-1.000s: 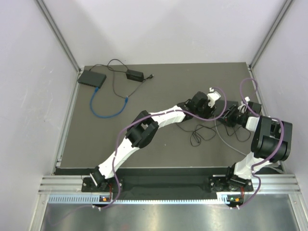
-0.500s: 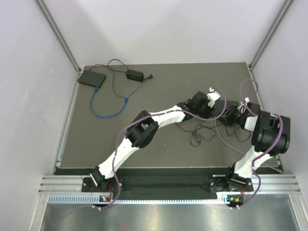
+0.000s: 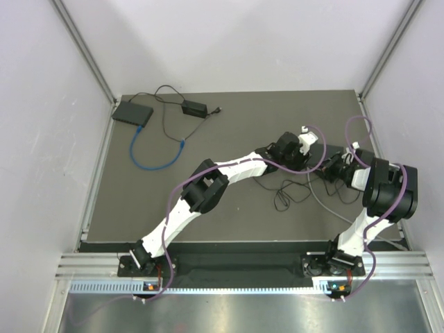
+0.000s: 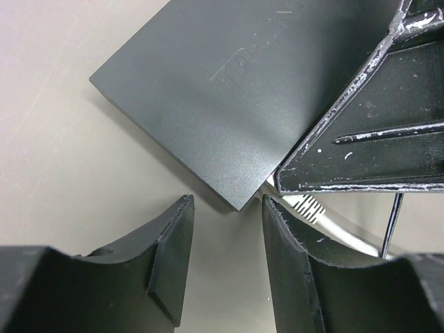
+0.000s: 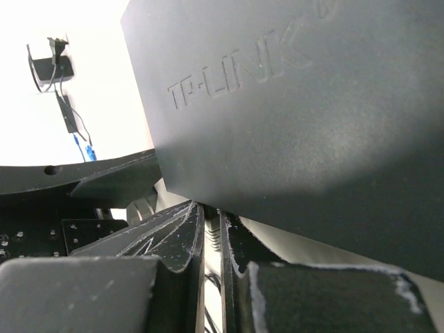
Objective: Pull the plug from the switch port
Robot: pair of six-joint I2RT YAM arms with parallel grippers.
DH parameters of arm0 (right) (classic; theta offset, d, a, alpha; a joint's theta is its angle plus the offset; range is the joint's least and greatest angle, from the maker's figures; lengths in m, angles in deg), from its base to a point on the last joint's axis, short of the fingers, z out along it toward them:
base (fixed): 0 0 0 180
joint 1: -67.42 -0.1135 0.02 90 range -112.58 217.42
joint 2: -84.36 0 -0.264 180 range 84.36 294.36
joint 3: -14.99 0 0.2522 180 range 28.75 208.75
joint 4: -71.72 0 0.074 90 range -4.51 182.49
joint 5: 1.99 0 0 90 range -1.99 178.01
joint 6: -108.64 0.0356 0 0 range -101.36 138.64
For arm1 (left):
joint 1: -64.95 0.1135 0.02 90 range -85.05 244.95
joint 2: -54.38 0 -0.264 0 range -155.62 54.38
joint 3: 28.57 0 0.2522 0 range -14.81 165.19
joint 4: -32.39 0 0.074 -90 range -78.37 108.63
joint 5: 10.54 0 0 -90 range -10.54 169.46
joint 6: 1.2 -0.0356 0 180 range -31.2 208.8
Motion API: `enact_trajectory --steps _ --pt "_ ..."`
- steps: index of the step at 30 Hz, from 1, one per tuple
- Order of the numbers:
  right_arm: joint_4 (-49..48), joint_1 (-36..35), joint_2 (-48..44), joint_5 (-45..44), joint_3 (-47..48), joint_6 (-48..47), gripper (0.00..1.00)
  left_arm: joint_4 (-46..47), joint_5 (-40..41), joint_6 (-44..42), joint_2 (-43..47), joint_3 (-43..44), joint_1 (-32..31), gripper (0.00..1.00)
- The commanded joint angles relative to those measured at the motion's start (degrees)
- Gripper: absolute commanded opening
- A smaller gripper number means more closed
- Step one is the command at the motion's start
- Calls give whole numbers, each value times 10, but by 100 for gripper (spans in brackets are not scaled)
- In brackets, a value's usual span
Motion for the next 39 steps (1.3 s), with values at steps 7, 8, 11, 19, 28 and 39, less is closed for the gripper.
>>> enact_trajectory --steps 7,8,11,19,28,39 --pt "142 4 -8 -6 42 -128 0 -51 13 7 -17 26 4 50" --pt "150 4 -13 -10 39 -134 0 -53 12 9 -24 32 5 50" --pt "152 3 -26 -15 23 -149 0 -57 9 9 -33 46 6 50" --pt "150 -17 -39 -24 -8 -177 0 -55 -3 14 -37 57 6 50" --pt "171 -33 -71 -75 -32 -184 0 -51 -11 32 -46 69 5 50" --pt "108 -32 -137 -30 -21 -129 0 -28 -3 40 23 -10 9 51"
